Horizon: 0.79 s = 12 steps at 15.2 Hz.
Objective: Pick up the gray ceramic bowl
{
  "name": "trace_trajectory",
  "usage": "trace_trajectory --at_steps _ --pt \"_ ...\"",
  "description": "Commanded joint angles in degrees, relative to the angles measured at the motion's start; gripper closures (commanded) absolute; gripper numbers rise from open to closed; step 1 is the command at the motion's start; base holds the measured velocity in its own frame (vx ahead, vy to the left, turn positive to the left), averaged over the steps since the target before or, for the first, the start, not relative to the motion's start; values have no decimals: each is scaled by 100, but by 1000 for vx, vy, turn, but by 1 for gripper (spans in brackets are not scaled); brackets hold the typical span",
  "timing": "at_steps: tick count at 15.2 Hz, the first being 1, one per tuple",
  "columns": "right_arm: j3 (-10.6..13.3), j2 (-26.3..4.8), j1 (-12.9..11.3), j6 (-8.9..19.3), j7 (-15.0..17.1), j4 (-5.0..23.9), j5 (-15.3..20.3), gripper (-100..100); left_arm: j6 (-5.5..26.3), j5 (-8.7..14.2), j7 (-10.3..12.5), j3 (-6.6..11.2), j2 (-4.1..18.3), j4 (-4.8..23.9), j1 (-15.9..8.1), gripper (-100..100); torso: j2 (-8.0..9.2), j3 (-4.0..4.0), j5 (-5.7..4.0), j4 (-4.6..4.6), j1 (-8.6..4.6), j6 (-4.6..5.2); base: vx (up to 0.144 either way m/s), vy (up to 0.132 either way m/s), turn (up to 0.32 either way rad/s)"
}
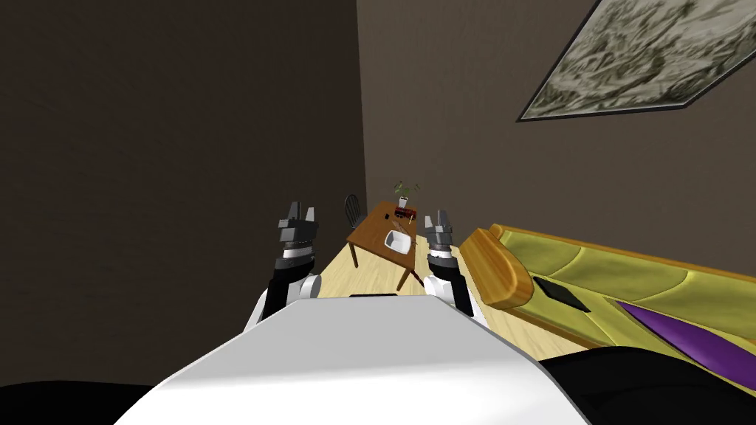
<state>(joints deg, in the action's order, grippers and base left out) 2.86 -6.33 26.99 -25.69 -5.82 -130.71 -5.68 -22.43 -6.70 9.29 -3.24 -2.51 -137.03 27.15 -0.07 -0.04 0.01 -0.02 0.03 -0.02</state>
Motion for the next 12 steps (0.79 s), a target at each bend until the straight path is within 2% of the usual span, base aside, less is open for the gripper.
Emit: trace_trajectory --at_steps 1,4,5,6,7,8,9,10,11,12 --pt "12 -286 63 194 -281 90 51 -100 0 0 0 0 0 0 0 0 0 0 0 0 0 0 24 17 160" --pt "18 -449 113 326 -457 126 82 -100 0 0 0 0 0 0 0 0 -4 -2 0 -1 0 0 24 11 106" --pt "26 -592 167 470 -650 165 117 -100 0 0 0 0 0 0 0 0 -3 -2 0 -1 1 0 24 17 127" --pt "26 -592 167 470 -650 165 117 -100 0 0 0 0 0 0 0 0 -3 -2 0 -1 2 0 26 14 96" --pt "34 -727 225 627 -854 207 154 -100 0 0 0 0 0 0 0 0 -4 -2 0 -1 2 0 26 17 141" --pt "34 -727 225 627 -858 207 154 -100 0 0 0 0 0 0 0 0 -4 -3 0 -1 3 -1 23 17 105" --pt "42 -856 287 794 -1056 252 195 -100 0 0 0 0 0 0 0 0 -4 -2 1 -1 3 0 27 18 132" --pt "42 -856 287 794 -1081 252 195 -100 0 0 0 0 0 0 0 0 -5 -3 1 -1 4 -1 29 16 117" --pt "51 -977 354 972 -1254 300 237 -100 0 0 0 0 0 0 0 0 -5 -3 1 -1 3 0 33 17 126" --pt "51 -977 354 972 -1317 300 237 -100 0 0 0 0 0 0 0 0 -6 -4 1 -2 4 0 31 15 120"
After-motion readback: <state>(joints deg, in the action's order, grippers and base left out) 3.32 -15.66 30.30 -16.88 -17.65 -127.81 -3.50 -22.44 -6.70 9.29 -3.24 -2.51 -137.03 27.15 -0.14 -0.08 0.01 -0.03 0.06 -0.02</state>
